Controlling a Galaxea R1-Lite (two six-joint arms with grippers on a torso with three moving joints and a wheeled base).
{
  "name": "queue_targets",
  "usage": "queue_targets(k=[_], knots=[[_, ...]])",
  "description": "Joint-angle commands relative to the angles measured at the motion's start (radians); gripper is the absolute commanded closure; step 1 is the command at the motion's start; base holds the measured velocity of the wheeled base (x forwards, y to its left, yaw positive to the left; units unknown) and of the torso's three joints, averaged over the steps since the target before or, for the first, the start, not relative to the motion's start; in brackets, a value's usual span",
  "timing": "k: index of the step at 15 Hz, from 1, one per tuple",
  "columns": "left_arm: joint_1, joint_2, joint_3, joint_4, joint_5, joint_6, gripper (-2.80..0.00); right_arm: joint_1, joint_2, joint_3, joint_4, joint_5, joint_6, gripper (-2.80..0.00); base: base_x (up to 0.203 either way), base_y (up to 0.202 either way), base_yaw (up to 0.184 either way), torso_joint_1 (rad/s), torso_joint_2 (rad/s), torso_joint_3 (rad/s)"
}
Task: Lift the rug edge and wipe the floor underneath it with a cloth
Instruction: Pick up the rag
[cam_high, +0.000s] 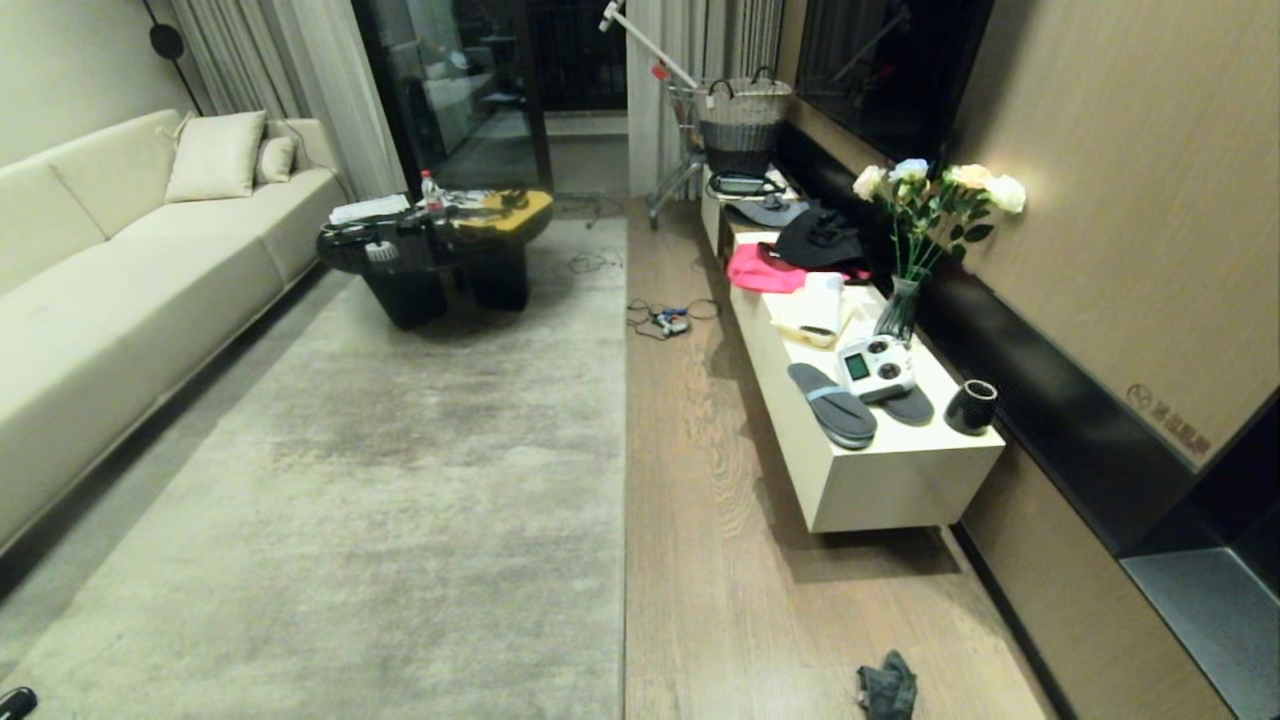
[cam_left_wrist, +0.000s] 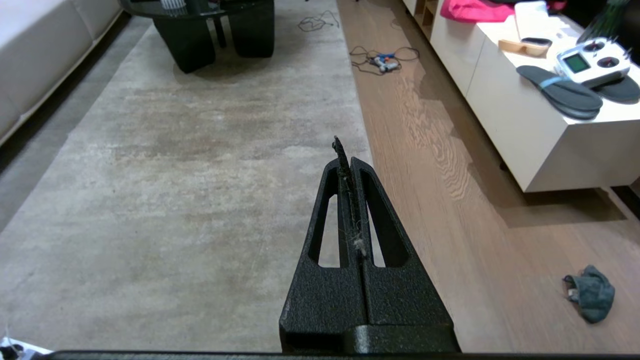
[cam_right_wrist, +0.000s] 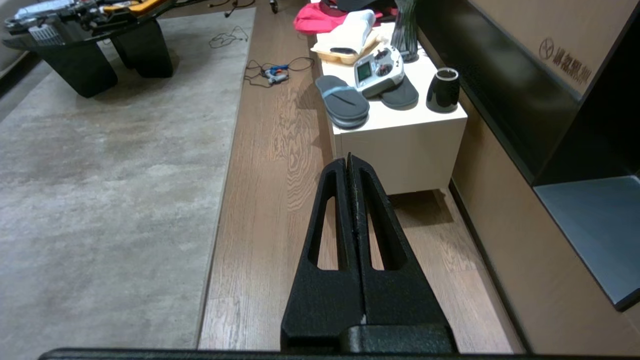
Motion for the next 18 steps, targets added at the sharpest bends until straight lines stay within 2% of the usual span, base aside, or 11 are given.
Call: queue_targets(k=[1,11,18], knots=[[0.0,0.002,0.0,-0.001,0.0,0.0,0.0,0.0,0.002,0.0,-0.001,0.0,0.0,0.0,0.0,0.0,0.0,-0.176,0.53,0.364],[0.0,0.002,0.0,-0.001,0.0,0.0,0.0,0.0,0.002,0.0,-0.001,0.0,0.0,0.0,0.0,0.0,0.0,-0.13,0.5,0.371],[0.0,0.002,0.0,0.001,0.0,0.0,0.0,0.0,0.003,0.0,-0.001,-0.002,0.001,0.0,0.0,0.0,0.0,-0.037,0.45,0.411]])
